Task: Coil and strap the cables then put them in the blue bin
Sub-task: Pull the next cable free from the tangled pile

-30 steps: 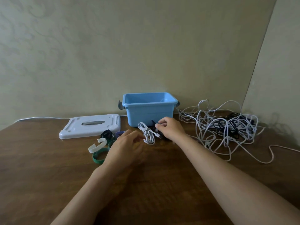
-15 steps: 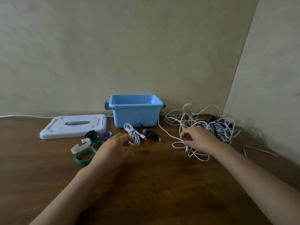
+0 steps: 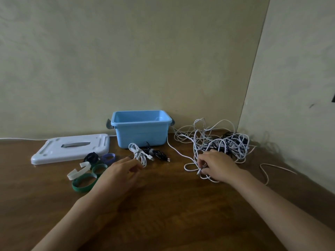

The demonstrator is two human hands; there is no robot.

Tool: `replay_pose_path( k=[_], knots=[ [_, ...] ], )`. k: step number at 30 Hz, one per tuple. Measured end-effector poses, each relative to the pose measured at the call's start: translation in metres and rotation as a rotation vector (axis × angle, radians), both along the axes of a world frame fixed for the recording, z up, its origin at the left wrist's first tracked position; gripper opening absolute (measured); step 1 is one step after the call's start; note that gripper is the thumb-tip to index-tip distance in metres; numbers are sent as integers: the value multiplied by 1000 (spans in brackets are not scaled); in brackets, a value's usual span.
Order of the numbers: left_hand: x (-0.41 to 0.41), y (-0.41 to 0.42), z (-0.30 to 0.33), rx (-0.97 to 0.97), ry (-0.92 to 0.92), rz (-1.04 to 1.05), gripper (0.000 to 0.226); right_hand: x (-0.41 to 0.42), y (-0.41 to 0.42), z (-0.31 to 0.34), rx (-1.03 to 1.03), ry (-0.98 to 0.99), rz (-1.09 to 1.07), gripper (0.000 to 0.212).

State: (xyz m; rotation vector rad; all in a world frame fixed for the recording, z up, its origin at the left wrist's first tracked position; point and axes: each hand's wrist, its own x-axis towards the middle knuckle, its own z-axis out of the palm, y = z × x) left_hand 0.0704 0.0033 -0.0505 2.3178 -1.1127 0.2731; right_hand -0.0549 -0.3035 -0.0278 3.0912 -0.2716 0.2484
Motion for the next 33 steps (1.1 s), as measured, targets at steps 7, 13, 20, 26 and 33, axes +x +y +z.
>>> replay_pose_path(
  k=[7,13,20,26,33],
  knots=[
    [0,1,0,14,10,-6,16,-2,1,-6,40,-48,46,15],
    [1,1,-1,6,1,-13,18,-2,0,0,300,-172,9,5],
    [-2,0,0,13,34,-27,20,6,18,70,475,-538,66,2],
    [-12,-3,7,-95,183,-25,10,17,58,103,621,-599,249,17],
    [-27,-1,23,-642,800,-174,64,35,106,51,484,-341,361,11]
  ],
)
